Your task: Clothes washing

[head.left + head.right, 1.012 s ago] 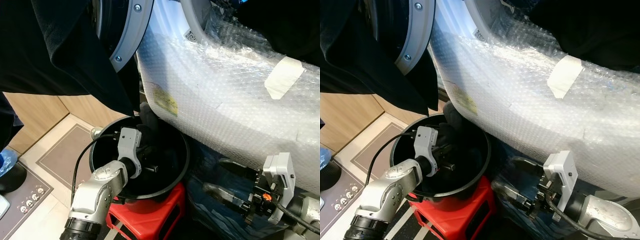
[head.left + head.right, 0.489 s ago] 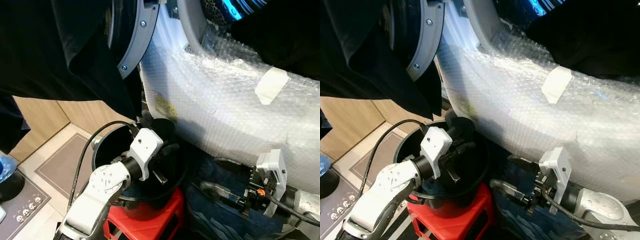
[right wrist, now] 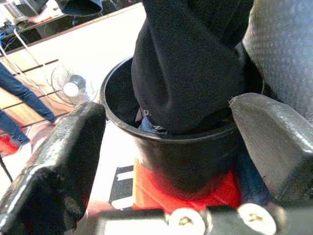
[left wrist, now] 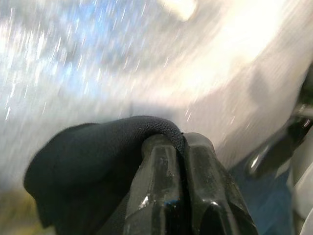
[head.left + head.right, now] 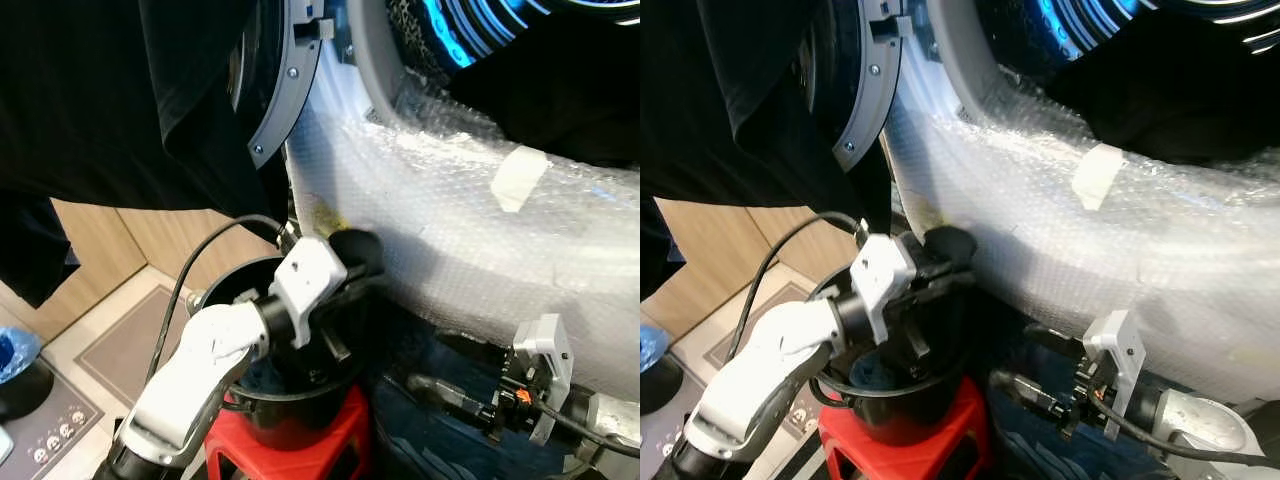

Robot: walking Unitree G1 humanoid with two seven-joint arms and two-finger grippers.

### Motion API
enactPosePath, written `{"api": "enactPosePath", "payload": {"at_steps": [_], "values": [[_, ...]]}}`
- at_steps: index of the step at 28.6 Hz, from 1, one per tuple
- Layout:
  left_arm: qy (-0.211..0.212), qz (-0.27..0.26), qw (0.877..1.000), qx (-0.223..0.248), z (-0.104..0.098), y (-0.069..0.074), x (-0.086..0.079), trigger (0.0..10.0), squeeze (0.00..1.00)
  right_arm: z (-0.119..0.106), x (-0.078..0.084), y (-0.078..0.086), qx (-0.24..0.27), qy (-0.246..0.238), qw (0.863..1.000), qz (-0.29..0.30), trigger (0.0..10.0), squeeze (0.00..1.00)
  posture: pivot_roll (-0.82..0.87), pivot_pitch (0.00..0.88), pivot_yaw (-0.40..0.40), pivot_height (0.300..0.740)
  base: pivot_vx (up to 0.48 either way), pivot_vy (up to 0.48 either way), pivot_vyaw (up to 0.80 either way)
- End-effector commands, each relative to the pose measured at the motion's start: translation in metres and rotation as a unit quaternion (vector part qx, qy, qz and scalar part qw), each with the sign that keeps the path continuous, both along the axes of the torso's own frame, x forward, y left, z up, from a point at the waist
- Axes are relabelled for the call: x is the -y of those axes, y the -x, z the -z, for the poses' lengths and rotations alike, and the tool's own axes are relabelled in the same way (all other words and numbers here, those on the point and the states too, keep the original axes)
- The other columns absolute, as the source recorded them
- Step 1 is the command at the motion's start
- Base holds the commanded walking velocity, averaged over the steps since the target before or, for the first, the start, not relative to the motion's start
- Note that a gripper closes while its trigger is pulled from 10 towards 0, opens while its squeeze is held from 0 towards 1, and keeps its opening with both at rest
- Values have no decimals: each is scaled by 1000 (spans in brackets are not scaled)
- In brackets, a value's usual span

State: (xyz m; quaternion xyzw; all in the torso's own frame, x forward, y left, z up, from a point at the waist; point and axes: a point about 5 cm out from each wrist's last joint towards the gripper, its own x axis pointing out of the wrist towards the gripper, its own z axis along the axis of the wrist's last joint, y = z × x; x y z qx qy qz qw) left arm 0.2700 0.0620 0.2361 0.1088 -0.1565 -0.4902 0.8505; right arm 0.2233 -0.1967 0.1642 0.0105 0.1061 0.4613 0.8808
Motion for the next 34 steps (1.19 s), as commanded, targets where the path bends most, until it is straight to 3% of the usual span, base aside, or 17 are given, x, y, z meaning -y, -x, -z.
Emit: {"api": "enactPosePath", "payload": {"at_steps": [1,13,23,26,27,34], "values": [[14,16,1000,20,-14,4,-1,10000,0,2,0,1,0,4,1000,-3,10000,0,-87,53,63,740,0,0,0],[78,85,990,81,-68,-4,22,10000,0,5,1,-1,6,6,1000,-1,10000,0,-101,25,76,740,0,0,0],[103,93,985,101,-91,-14,33,10000,0,3,-4,-4,21,4,1000,1,10000,0,-108,16,85,740,0,0,0],[109,87,984,108,-95,-18,35,10000,0,1,-10,-9,36,5,999,19,10000,0,-113,19,92,740,0,0,0],[113,83,984,110,-97,-21,37,10000,0,-1,-21,-10,52,5,998,20,10000,0,-114,22,93,740,0,0,0],[124,72,984,107,-102,-28,43,10000,0,-1,-48,-14,80,17,996,42,10000,0,-114,40,99,740,0,0,0]]}}
